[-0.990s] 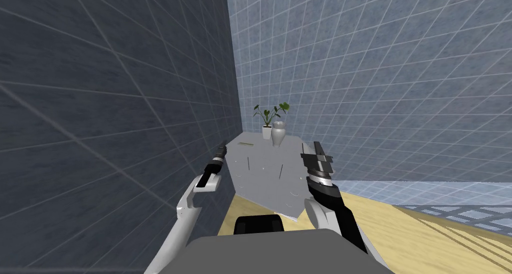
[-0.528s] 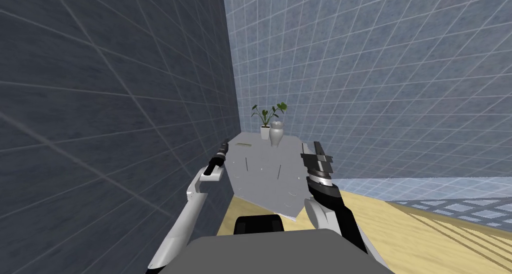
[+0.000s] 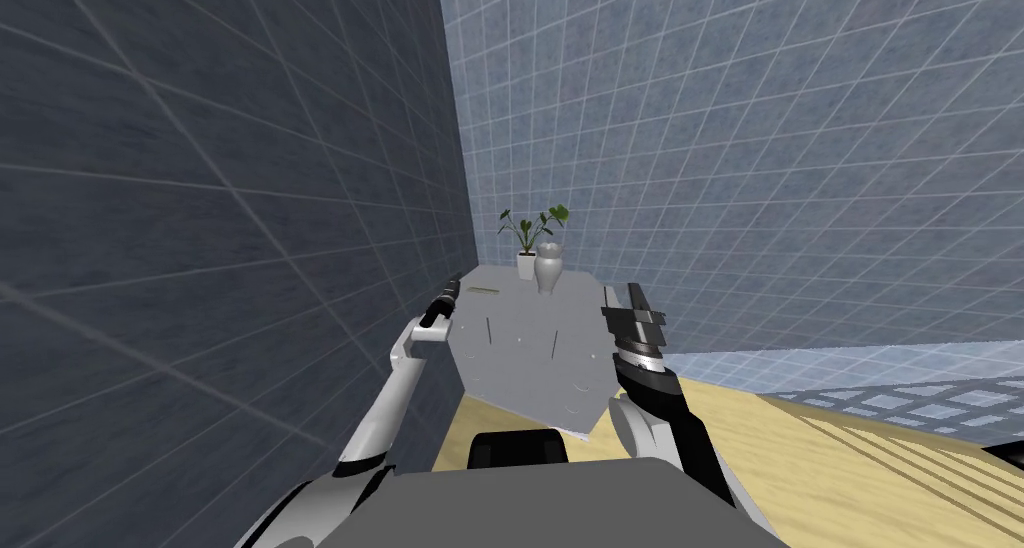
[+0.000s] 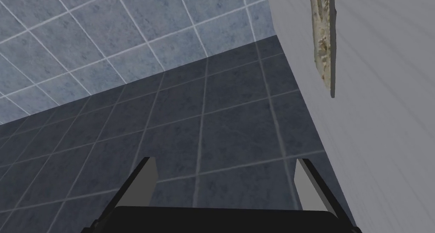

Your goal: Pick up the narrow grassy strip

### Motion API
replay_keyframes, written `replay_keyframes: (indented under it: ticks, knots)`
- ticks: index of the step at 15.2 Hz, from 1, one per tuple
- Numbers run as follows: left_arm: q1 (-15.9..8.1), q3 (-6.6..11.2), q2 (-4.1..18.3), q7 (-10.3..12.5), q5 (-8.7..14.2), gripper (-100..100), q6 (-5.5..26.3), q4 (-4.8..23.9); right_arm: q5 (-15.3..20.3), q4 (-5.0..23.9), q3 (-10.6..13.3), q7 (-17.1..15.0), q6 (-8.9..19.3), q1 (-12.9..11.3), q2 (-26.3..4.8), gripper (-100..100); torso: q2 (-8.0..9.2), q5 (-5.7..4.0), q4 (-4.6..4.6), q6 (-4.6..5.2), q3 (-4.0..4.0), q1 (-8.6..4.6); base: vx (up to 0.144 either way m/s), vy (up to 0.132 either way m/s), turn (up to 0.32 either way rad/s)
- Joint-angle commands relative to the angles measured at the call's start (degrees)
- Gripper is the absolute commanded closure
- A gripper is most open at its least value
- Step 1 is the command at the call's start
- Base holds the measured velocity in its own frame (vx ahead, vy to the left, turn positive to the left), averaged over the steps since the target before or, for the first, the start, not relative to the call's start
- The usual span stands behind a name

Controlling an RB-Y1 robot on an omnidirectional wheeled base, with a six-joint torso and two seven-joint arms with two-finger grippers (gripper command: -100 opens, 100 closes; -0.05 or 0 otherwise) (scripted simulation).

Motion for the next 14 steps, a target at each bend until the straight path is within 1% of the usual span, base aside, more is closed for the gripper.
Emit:
replay_keyframes:
  ticks: [1,2,3,4,5,6,8,9,10,11,12,13,14]
  knots:
    - [-2.6,0.13,0.1,-0.1,0.0,-100,2.9,1.6,0.0,0.0,0.0,0.0,0.0,0.0,0.0,0,0.0,0.0,0.0,0.0,0.0,0.0,0.013,-0.015,-0.024]
    - [-2.6,0.13,0.1,-0.1,0.0,-100,3.0,1.6,0.0,0.0,0.0,0.0,0.0,0.0,0.0,0,0.01,0.0,0.0,-0.01,0.0,0.01,0.008,-0.009,0.0]
    - [-4.8,0.48,0.5,-0.5,0.0,-100,5.1,4.0,0.0,0.0,0.0,0.0,0.0,0.0,0.0,0,0.03,0.01,0.0,-0.03,0.02,0.03,0.013,-0.019,-0.059]
    - [-5.8,0.48,0.5,-0.5,0.0,-100,6.1,4.9,0.0,0.0,0.0,0.0,0.0,0.0,0.0,0,0.03,0.01,0.0,0.0,0.01,0.02,0.017,-0.021,-0.065]
    - [-6.7,0.48,0.5,-0.5,0.0,-100,7.1,4.9,0.0,0.0,0.0,0.0,0.0,0.0,0.0,0,0.02,0.0,0.0,-0.01,0.01,0.01,0.011,-0.014,-0.022]
    - [-8.2,0.83,0.7,-0.9,-0.1,-100,8.6,6.8,0.0,0.0,0.0,0.0,0.0,0.0,0.0,0,0.02,0.0,0.01,-0.01,0.01,0.02,0.013,-0.023,-0.049]
    - [-10.6,0.83,0.7,-0.9,-0.1,-100,11.1,8.2,0.0,0.0,0.0,0.0,0.0,0.0,0.0,0,0.02,0.0,0.0,0.0,0.01,-0.01,0.013,-0.021,-0.047]
    - [-10.8,0.83,0.7,-0.9,-0.1,-100,11.3,8.2,0.0,0.0,0.0,0.0,0.0,0.0,0.0,0,0.02,0.0,0.0,-0.01,0.01,0.0,0.008,-0.009,-0.007]
    - [-12.9,1.19,1.0,-1.2,-0.1,-100,13.2,10.7,0.0,0.0,0.0,0.0,0.0,0.0,0.0,0,0.04,0.0,0.01,-0.02,0.02,0.03,0.012,-0.012,-0.057]
    - [-14.0,1.19,1.0,-1.2,-0.1,-100,14.2,11.5,0.0,0.0,0.0,0.0,0.0,0.0,0.0,0,0.03,0.01,0.01,-0.01,0.02,0.03,0.014,-0.014,-0.064]
    - [-14.9,1.19,1.0,-1.2,-0.1,-100,15.3,11.5,0.0,0.0,0.0,0.0,0.0,0.0,0.0,0,0.02,0.0,0.0,-0.01,0.01,0.02,0.01,-0.013,-0.025]
    - [-14.9,1.19,1.0,-1.2,-0.1,-100,15.6,11.5,0.0,0.0,0.0,0.0,0.0,0.0,0.0,0,0.03,0.0,0.01,-0.01,0.02,0.02,0.006,-0.011,-0.001]
    - [-17.3,1.54,1.2,-1.6,-0.2,-100,17.4,14.3,0.0,0.0,0.0,0.0,0.0,0.0,0.0,0,0.05,0.01,0.01,-0.03,0.03,0.03,0.01,-0.019,-0.045]
